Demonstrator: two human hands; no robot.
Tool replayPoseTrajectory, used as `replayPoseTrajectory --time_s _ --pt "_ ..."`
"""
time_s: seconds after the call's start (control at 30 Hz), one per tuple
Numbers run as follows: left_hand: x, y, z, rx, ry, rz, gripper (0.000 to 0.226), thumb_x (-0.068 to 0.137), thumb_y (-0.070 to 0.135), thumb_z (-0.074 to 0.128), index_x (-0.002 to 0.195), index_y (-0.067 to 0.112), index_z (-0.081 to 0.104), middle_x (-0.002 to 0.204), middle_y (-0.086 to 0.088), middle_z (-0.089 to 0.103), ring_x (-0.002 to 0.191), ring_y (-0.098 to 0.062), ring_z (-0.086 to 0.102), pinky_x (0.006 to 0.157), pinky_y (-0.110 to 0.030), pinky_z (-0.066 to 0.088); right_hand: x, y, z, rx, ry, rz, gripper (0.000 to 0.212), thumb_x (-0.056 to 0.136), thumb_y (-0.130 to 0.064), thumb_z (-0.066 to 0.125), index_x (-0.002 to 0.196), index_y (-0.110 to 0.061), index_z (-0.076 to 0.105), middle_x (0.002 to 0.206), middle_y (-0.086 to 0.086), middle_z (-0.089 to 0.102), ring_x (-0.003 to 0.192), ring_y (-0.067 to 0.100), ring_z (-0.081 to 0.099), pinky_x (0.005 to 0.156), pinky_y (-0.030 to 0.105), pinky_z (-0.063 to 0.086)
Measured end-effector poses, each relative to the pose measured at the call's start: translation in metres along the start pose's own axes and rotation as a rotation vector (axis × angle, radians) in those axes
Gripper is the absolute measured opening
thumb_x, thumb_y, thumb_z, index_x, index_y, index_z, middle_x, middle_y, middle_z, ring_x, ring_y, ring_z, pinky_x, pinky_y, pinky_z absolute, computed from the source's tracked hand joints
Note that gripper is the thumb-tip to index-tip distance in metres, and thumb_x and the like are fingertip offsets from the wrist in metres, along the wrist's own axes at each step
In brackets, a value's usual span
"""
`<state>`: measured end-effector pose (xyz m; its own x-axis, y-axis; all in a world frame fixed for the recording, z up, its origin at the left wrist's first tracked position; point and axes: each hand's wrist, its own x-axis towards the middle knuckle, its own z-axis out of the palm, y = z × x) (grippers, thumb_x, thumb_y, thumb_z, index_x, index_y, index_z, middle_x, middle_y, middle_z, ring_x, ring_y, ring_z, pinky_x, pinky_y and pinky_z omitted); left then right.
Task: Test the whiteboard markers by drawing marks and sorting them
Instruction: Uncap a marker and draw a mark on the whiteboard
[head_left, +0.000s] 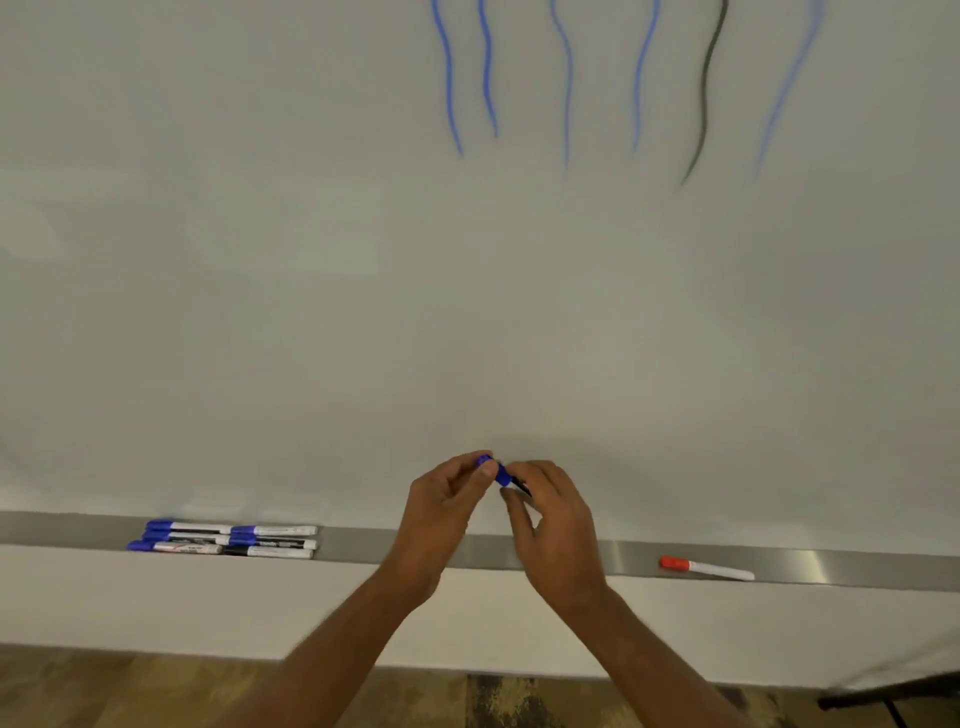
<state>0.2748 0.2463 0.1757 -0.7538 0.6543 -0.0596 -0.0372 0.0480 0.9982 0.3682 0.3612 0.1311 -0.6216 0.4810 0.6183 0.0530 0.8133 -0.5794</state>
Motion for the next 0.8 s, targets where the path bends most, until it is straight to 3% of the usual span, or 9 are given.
replayPoseTrajectory --time_s 0.13,0.23,0.33,0.4,0.47,0.6,0.73,0.8 --pt "-0.016 0.049 -0.01 -0.18 -0.065 0.04 0.025 0.098 0.027 0.061 0.115 0.013 0.073 0.109 -0.006 0.076 0.107 -0.019 0.071 0.103 -0.035 0.052 0.019 -0.057 -0.021 0.216 0.019 0.041 0.028 0.094 -0.01 0.067 0.121 -0.015 0.065 0.108 -0.006 0.067 0.101 0.01 0.067 0.088 0.02 0.055" --pt "-0.026 0.079 -0.019 -0.216 -0.134 0.102 0.028 0.102 0.024 0.052 0.115 0.008 0.072 0.115 -0.01 0.074 0.112 -0.024 0.068 0.105 -0.037 0.05 0.036 -0.094 -0.041 0.447 0.015 0.289 0.024 0.091 -0.016 0.072 0.113 -0.025 0.068 0.096 -0.009 0.072 0.092 0.011 0.07 0.081 0.02 0.057" --pt "-0.036 0.107 -0.031 -0.205 -0.215 0.166 0.031 0.104 0.026 0.048 0.116 0.008 0.071 0.118 -0.016 0.071 0.111 -0.033 0.066 0.101 -0.04 0.052 0.053 -0.13 -0.061 0.539 -0.069 0.338 0.01 0.094 -0.026 0.066 0.1 -0.022 0.074 0.08 -0.004 0.073 0.074 0.011 0.069 0.069 0.022 0.055" --pt "-0.042 0.126 -0.039 -0.198 -0.243 0.201 0.032 0.103 0.028 0.048 0.114 0.01 0.071 0.118 -0.02 0.069 0.102 -0.031 0.066 0.09 -0.035 0.055 0.062 -0.15 -0.07 0.571 -0.118 0.334 0.016 0.097 -0.026 0.062 0.094 -0.018 0.076 0.075 0.0 0.073 0.066 0.01 0.066 0.063 0.02 0.052" --pt "-0.046 0.141 -0.045 -0.205 -0.262 0.21 0.032 0.103 0.029 0.048 0.113 0.007 0.07 0.118 -0.016 0.071 0.104 -0.026 0.067 0.088 -0.032 0.054 0.068 -0.166 -0.077 0.617 -0.139 0.361 0.023 0.099 -0.025 0.061 0.084 -0.014 0.075 0.067 0.003 0.068 0.058 0.012 0.058 0.056 0.018 0.046" --pt "-0.05 0.165 -0.05 -0.243 -0.243 0.213 0.032 0.103 0.025 0.05 0.113 0.001 0.067 0.113 -0.014 0.074 0.109 -0.031 0.069 0.091 -0.037 0.052 0.077 -0.193 -0.081 0.56 -0.041 0.378 0.034 0.098 -0.027 0.061 0.07 -0.009 0.068 0.054 0.003 0.055 0.049 0.012 0.043 0.049 0.02 0.037" --pt "-0.056 0.187 -0.048 -0.318 -0.176 0.22 0.028 0.102 0.02 0.053 0.109 -0.002 0.069 0.104 -0.016 0.076 0.102 -0.035 0.071 0.081 -0.034 0.058 0.088 -0.217 -0.083 0.47 0.071 0.338 0.042 0.097 -0.027 0.062 0.058 -0.012 0.06 0.048 0.0 0.048 0.046 0.012 0.04 0.05 0.024 0.037" --pt "-0.057 0.198 -0.05 -0.333 -0.124 0.26 0.024 0.101 0.019 0.055 0.106 -0.001 0.069 0.101 -0.016 0.077 0.1 -0.034 0.072 0.088 -0.038 0.059 0.09 -0.224 -0.085 0.415 0.107 0.309 0.045 0.096 -0.032 0.063 0.058 -0.007 0.058 0.048 0.008 0.047 0.046 0.011 0.04 0.05 0.024 0.037"
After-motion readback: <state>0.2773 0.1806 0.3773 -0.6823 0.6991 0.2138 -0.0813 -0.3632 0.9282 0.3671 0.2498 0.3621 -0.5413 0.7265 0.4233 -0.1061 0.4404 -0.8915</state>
